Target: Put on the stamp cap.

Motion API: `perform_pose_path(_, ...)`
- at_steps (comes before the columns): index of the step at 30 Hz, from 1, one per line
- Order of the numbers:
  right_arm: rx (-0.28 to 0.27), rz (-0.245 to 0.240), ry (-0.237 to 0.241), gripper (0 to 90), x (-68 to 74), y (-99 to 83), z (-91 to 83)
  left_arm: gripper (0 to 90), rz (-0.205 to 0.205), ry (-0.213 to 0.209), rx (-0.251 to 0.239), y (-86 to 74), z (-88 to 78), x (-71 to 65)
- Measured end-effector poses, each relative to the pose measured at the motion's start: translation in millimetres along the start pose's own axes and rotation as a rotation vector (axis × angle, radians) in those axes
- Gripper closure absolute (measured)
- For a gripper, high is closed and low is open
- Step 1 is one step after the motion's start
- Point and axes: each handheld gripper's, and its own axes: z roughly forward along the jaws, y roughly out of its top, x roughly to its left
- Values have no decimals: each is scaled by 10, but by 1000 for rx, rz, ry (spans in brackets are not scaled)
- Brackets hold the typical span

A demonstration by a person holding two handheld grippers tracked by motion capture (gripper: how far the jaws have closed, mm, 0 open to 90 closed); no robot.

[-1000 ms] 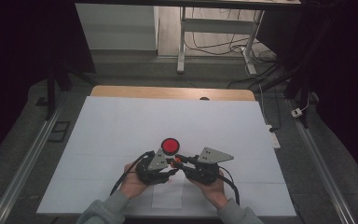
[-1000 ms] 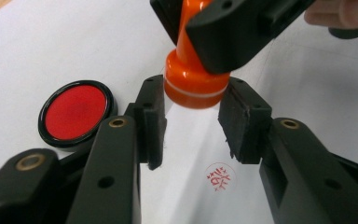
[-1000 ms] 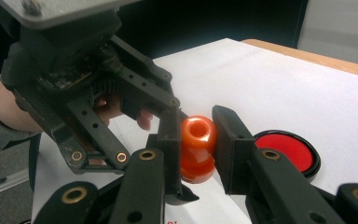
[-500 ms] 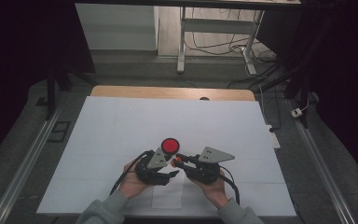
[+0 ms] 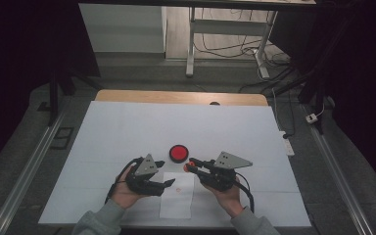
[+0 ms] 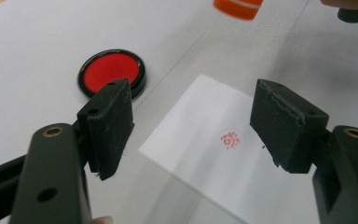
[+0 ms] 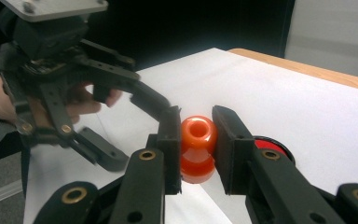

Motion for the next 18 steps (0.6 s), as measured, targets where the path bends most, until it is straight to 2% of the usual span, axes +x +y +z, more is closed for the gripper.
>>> perform_pose_path(9, 4, 2, -30, 726, -61, 17, -51, 302, -49, 70, -8, -306, -352, 134)
perform_pose_path(18, 17, 2, -48, 726, -112, 14, -70, 303, -90, 125, -2, -546, -556, 214)
